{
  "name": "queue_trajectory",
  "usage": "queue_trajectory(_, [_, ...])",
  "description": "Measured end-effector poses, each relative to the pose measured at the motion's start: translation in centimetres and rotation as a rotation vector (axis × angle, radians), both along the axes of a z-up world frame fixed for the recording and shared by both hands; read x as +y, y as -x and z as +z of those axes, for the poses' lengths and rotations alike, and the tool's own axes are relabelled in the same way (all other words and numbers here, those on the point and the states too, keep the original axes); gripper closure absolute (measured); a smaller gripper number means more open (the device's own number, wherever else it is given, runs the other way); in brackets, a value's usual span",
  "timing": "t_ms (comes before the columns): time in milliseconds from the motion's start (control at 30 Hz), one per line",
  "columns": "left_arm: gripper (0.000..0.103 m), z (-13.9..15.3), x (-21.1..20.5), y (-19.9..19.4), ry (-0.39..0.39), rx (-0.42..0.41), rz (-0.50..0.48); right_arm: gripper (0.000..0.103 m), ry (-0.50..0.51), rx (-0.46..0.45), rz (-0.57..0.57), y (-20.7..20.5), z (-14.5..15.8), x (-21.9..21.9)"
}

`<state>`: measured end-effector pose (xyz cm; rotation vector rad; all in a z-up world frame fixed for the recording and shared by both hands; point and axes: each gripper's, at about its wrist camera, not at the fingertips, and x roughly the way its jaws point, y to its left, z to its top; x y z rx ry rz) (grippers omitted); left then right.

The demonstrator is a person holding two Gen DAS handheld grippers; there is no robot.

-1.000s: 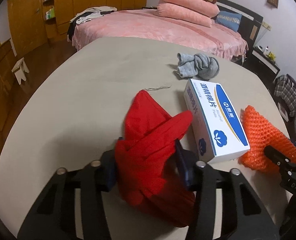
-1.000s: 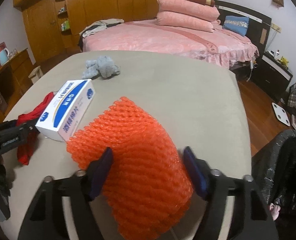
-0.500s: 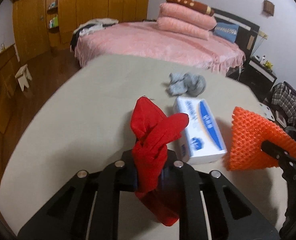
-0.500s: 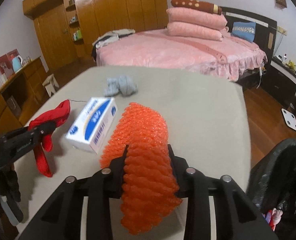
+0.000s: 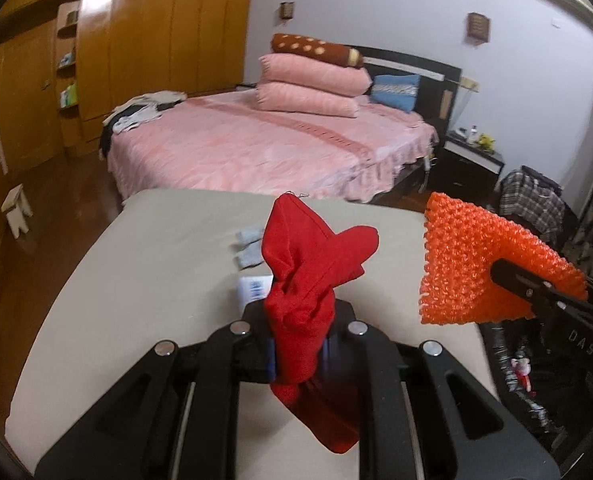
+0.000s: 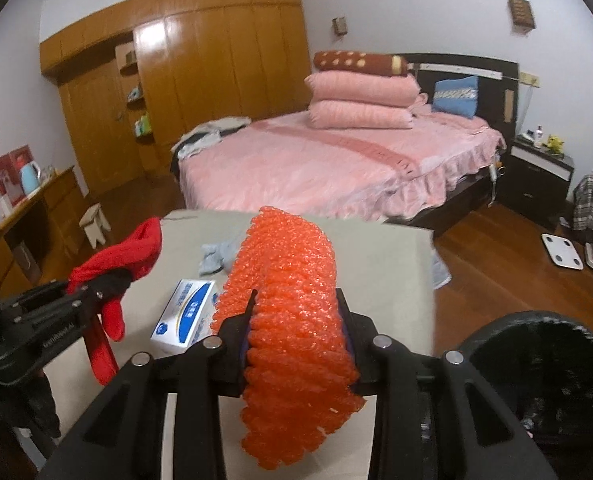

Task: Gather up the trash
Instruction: 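Carry the red glove and orange net over the bin and release both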

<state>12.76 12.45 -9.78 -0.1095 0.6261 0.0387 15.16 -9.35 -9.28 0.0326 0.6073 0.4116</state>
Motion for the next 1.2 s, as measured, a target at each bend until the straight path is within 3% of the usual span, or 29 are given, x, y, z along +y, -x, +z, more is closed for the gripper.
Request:
queue_trajectory(567, [0.089, 0.9, -12.6, -0.2, 0.011, -0.036, -0.263, 0.069, -0.003, -0.056, -0.214, 4.0, 2.3, -12.0])
queue_trajectory(1000, [0.088, -1.5, -21.9, -1.6, 0.037, 0.004, -0.466, 0.068, 0.027, 0.008, -0.43, 5.7, -0.1, -21.6])
queue_trajectory(1200, [0.088, -3.4, -25.9, -2.2, 0.033, 0.041, -0.543, 0.068, 0.038, 0.046, -0.478, 6.1, -2.0, -24.1])
